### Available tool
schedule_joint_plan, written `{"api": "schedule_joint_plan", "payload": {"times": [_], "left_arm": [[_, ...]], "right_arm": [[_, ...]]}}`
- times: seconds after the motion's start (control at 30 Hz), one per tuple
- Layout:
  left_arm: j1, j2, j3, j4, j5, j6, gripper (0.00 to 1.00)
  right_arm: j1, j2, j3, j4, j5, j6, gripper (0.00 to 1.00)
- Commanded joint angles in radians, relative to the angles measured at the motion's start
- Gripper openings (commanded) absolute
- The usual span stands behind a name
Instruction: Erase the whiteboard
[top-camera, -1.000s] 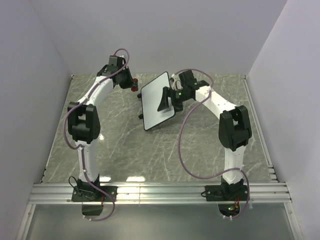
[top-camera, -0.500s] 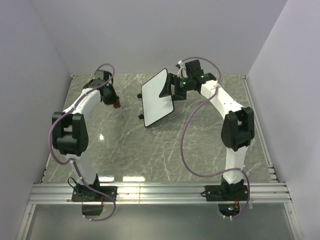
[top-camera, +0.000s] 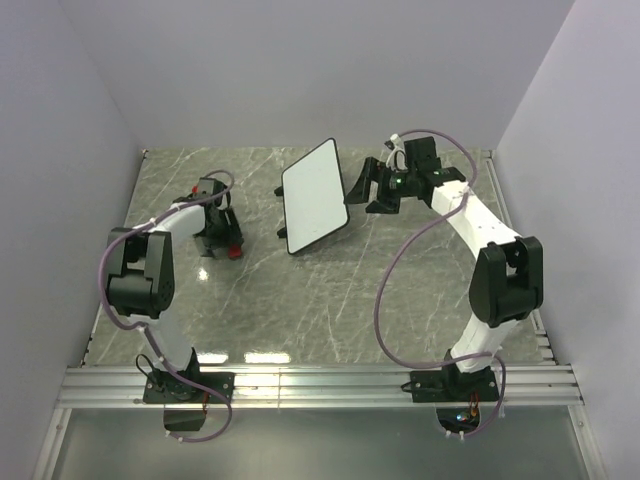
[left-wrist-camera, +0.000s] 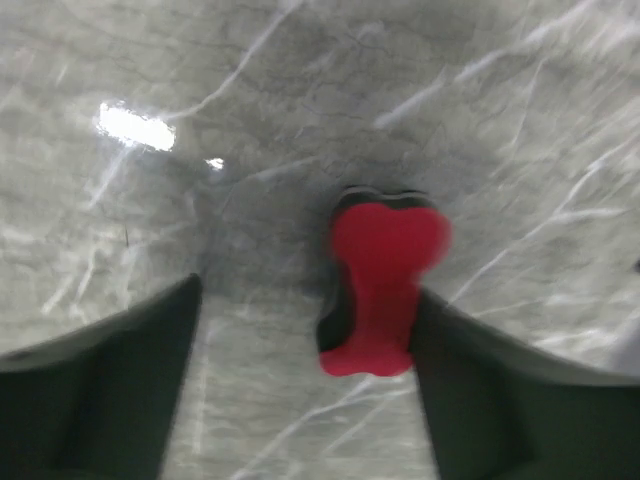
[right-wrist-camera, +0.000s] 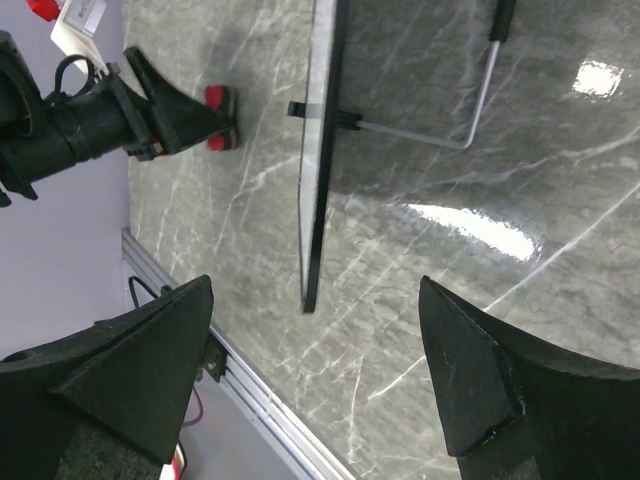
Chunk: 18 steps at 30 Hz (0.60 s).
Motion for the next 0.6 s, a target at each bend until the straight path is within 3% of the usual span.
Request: {"api": "schedule_joint_plan", "payload": {"times": [0.0, 0.03, 0.23, 0.43, 0.57], "left_arm": [[-0.003, -0.079, 0.018, -0.009, -0.039, -0.004, 0.90], [-0.005, -0.085, 0.020, -0.031, -0.054, -0.006, 0.99], [-0.023, -0.143, 0.069, -0.121, -0.128, -0.025, 0.99], [-0.038, -0.077, 0.155, -0.299, -0.151, -0.047, 0.99], [-0.064, -0.158, 0.129, -0.278, -0.139, -0.052, 0.99]], "right_arm": [[-0.001, -0.087, -0.022, 0.061, -0.017, 0.002, 0.90], [-0.004, -0.115, -0.033, 0.064, -0.014, 0.002, 0.90], [-0.013, -0.236, -0.154, 0.087, 0.000, 0.008, 0.90], [-0.022, -0.323, -0.263, 0.093, 0.014, 0.000, 0.90], [-0.036, -0.372, -0.310, 0.095, 0.023, 0.003, 0.90]]}}
